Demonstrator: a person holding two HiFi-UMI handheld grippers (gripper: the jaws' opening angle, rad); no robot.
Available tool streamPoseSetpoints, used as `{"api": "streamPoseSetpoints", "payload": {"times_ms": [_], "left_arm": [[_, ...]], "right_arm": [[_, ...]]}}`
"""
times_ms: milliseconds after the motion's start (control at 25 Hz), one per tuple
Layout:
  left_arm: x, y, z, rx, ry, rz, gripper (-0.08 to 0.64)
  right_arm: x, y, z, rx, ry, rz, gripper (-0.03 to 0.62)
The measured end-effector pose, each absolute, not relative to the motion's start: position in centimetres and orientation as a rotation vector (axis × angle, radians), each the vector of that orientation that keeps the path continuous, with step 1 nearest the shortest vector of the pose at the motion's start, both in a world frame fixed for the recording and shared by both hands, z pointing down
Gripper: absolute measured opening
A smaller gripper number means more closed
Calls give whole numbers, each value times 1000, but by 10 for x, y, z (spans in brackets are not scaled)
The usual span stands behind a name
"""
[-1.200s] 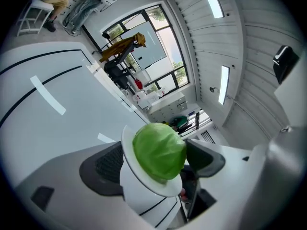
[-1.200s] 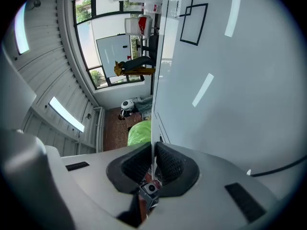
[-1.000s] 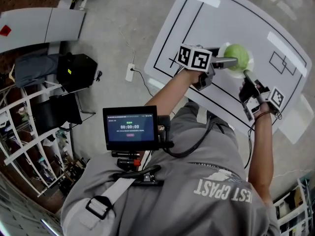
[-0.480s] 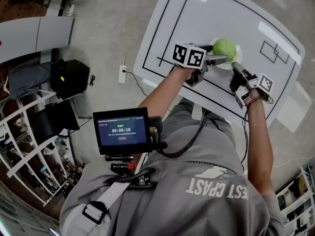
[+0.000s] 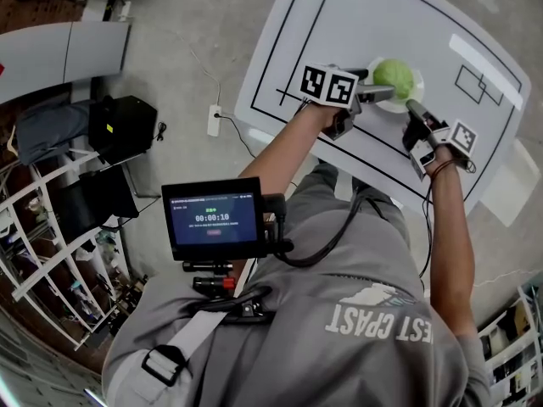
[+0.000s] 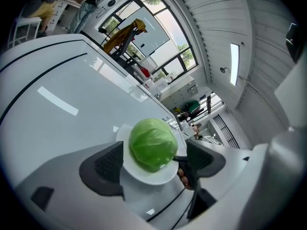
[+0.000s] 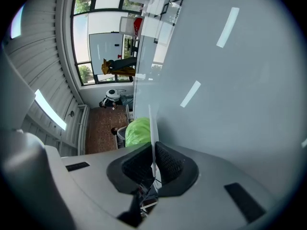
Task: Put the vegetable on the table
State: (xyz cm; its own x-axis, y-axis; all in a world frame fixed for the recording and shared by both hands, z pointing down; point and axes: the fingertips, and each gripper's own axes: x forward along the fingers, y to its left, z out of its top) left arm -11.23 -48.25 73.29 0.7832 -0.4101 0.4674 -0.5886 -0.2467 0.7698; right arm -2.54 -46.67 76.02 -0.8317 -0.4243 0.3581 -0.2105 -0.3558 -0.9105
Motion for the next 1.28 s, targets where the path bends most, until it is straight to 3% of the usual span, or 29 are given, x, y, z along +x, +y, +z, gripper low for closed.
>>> {"api": "streamPoseSetpoints", "payload": {"times_ms": [320,680,880,1280], "left_arm": [[-111,-479,725,1901,-764,206,402],[-141,-423,641,2005,-767,184,403],[-159,-384,631,2050,-783,177,403],[-166,-389,612,2147,-819,149,402]], "right_arm": [[-11,-477,758,-1089,1866,-2276,25],[-6,-416,708,-1496,2091,-2152,29],[-6,-387,710,-1687,2314,-1975,63],[-4,-424,690,-1702,2502,-1728,63]]}}
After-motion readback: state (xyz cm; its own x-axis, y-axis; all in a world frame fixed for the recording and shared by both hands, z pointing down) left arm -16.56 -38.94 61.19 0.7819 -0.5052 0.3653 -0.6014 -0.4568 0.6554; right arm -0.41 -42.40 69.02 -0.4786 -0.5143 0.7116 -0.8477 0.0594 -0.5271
